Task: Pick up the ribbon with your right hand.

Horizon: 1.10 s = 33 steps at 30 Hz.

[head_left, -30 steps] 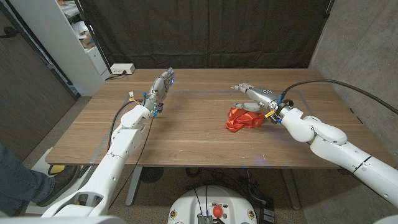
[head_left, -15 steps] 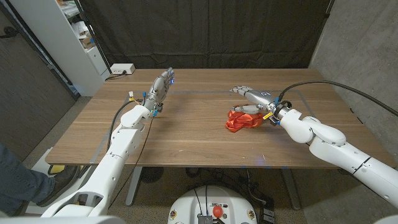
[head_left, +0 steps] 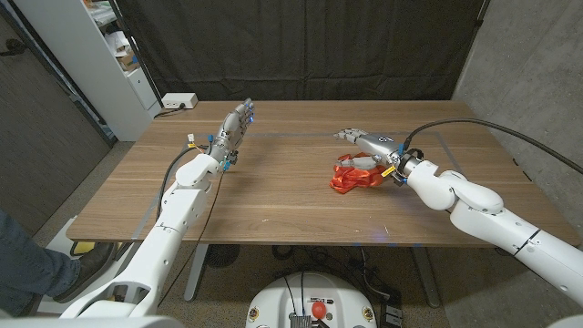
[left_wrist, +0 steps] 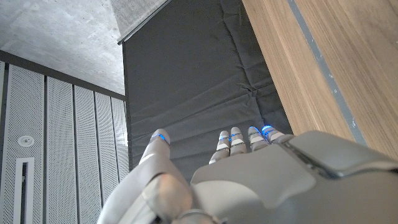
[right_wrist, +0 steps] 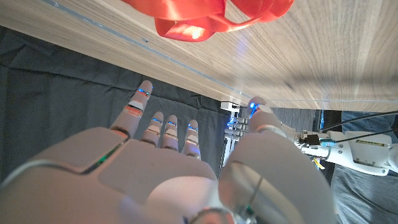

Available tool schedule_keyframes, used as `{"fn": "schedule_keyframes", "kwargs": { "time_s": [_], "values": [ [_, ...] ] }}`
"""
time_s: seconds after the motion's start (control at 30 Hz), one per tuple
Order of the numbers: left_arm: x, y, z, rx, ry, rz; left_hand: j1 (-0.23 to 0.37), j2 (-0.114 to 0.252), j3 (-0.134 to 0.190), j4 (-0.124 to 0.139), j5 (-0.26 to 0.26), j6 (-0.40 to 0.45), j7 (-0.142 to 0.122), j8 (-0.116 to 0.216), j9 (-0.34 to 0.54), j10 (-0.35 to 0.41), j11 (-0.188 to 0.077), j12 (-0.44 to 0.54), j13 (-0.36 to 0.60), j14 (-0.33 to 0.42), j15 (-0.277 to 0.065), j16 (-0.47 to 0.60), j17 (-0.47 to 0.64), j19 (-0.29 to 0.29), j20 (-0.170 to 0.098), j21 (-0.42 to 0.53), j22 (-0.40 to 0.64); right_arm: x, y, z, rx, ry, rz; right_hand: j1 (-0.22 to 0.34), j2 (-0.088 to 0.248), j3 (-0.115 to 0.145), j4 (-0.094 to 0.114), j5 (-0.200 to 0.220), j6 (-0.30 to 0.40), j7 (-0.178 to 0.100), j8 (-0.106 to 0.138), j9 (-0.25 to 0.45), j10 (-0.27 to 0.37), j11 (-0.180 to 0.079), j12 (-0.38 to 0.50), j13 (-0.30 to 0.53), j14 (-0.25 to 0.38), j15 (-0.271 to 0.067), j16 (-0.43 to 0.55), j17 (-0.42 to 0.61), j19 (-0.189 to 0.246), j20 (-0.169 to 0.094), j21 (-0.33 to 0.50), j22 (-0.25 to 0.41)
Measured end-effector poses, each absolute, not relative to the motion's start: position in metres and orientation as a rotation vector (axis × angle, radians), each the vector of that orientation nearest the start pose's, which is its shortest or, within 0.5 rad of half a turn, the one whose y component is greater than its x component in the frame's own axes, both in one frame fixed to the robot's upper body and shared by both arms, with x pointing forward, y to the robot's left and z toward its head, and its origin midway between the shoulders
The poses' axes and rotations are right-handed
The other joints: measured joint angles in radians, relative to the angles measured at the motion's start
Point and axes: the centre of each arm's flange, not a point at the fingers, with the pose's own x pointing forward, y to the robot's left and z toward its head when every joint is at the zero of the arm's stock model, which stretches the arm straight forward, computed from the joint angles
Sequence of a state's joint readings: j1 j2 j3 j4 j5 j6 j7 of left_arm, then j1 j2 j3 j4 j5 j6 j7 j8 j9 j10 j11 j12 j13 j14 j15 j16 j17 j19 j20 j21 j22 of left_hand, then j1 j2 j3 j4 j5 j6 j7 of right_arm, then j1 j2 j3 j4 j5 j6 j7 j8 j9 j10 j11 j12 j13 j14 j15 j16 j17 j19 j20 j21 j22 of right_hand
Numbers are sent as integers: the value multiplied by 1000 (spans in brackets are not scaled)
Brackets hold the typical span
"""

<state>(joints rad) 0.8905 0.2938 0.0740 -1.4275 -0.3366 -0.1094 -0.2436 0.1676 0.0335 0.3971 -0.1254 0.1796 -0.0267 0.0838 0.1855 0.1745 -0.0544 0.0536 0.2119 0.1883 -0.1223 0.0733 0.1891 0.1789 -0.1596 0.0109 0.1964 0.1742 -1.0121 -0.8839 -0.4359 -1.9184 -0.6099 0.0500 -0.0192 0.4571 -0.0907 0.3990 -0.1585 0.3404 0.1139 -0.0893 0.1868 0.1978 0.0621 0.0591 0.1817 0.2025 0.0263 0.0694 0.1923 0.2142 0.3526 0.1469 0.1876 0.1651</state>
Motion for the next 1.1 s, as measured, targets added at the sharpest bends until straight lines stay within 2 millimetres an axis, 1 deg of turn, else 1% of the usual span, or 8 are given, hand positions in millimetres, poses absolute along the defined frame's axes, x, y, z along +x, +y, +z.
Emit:
{"fn": "schedule_keyframes", "kwargs": {
  "time_s": [0.13,0.37,0.43,0.47,0.7,0.9,0.97,1.1],
  "values": [
    [637,277,7,47,-631,-271,0,0,0,0,0,0,0,0,0,0,0,0,0,0,0,0,0,0,0,0,0,541,-211,-19,-1496,-807,144,7,-7,0,0,4,0,0,0,0,-5,-5,0,0,0,0,0,0,-2,5,0,0],
    [639,278,8,45,-629,-270,0,0,0,0,0,0,0,0,0,2,-2,0,0,2,-2,0,0,0,0,0,0,544,-209,-25,-1491,-795,149,7,-7,0,0,7,-5,-5,0,0,-5,-5,0,0,-5,5,0,-3,-11,15,-7,0],
    [640,278,8,44,-628,-270,0,0,0,0,0,0,0,0,0,4,-4,0,0,4,-4,0,0,0,0,0,0,545,-208,-27,-1489,-790,151,11,-10,0,0,7,-11,0,0,0,-13,-5,0,0,-13,5,0,-5,-16,20,-7,0],
    [640,278,8,44,-628,-270,0,0,0,0,0,0,0,0,0,4,-4,0,0,4,-4,0,0,0,0,0,0,545,-208,-27,-1489,-789,150,11,-10,0,0,7,-14,-4,0,0,-13,-5,0,0,-14,4,0,-5,-22,25,-7,0],
    [642,277,9,46,-627,-272,0,0,0,0,0,0,0,0,0,4,-4,0,0,4,-4,0,0,0,0,0,0,548,-204,-32,-1484,-778,153,16,-16,0,0,11,-21,0,0,0,-25,0,0,0,-20,5,0,-5,-31,35,-10,0],
    [643,277,10,46,-625,-273,0,0,0,0,0,0,0,0,0,4,-4,0,0,4,-4,0,0,0,0,0,0,550,-203,-35,-1487,-769,155,16,-16,0,0,15,-21,0,0,0,-30,-5,0,0,-28,7,0,-5,-33,36,-10,0],
    [644,277,10,45,-624,-272,0,0,0,0,0,0,0,0,0,4,-4,0,0,4,-4,0,0,-4,4,0,0,550,-203,-35,-1488,-767,154,16,-16,0,0,15,-21,0,0,0,-30,-5,0,0,-28,7,0,-5,-39,43,-10,0],
    [644,277,10,46,-624,-273,0,0,0,0,0,0,0,0,0,4,-4,0,0,4,-4,0,0,-5,5,0,0,553,-200,-39,-1489,-759,162,20,-20,0,0,15,-21,0,0,0,-30,-5,0,0,-28,7,0,-5,-43,39,-10,0]
  ]
}}
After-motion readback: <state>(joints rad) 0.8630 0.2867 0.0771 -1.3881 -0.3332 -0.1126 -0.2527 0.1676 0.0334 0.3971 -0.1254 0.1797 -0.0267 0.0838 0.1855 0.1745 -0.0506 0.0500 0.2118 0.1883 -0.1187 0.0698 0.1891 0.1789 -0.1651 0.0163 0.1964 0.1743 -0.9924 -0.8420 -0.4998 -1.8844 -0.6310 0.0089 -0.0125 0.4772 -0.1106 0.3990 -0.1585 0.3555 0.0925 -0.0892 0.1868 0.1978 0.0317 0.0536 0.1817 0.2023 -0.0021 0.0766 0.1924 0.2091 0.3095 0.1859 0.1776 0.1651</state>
